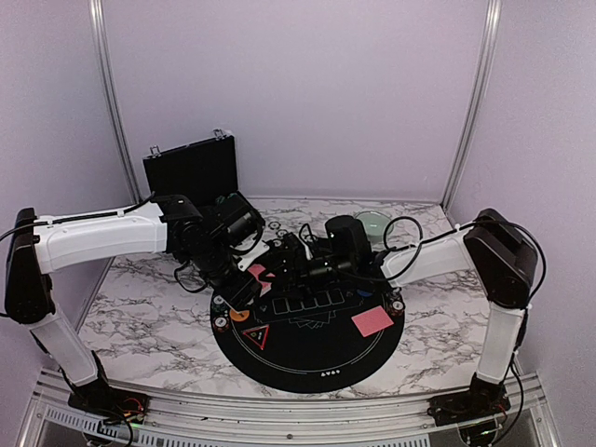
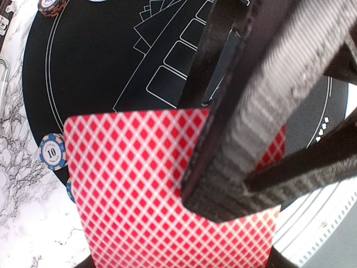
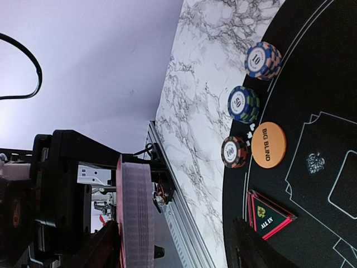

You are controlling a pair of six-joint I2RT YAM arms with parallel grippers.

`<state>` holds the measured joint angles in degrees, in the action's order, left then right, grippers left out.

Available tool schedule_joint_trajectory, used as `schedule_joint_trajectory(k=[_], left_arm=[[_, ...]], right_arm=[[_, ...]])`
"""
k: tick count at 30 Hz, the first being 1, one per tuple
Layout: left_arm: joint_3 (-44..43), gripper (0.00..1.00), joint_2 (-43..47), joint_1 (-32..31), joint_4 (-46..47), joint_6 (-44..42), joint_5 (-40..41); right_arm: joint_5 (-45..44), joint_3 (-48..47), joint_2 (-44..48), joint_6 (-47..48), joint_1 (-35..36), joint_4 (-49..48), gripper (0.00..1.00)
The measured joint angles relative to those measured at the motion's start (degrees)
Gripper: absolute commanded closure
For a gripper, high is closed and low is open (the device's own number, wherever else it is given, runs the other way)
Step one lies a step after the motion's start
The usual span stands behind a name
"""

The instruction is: Distribute texas hold em gaming equipment

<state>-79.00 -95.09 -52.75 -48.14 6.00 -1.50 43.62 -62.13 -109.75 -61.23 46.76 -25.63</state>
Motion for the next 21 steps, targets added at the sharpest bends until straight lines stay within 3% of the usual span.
schedule_joint_trajectory(k=[21], left_arm=[[0.00, 0.50, 0.24, 0.00, 0.04, 0.00, 0.00]], right_arm=[[-0.50, 0.15, 4.39, 0.57, -0.31, 1.44, 0.38]])
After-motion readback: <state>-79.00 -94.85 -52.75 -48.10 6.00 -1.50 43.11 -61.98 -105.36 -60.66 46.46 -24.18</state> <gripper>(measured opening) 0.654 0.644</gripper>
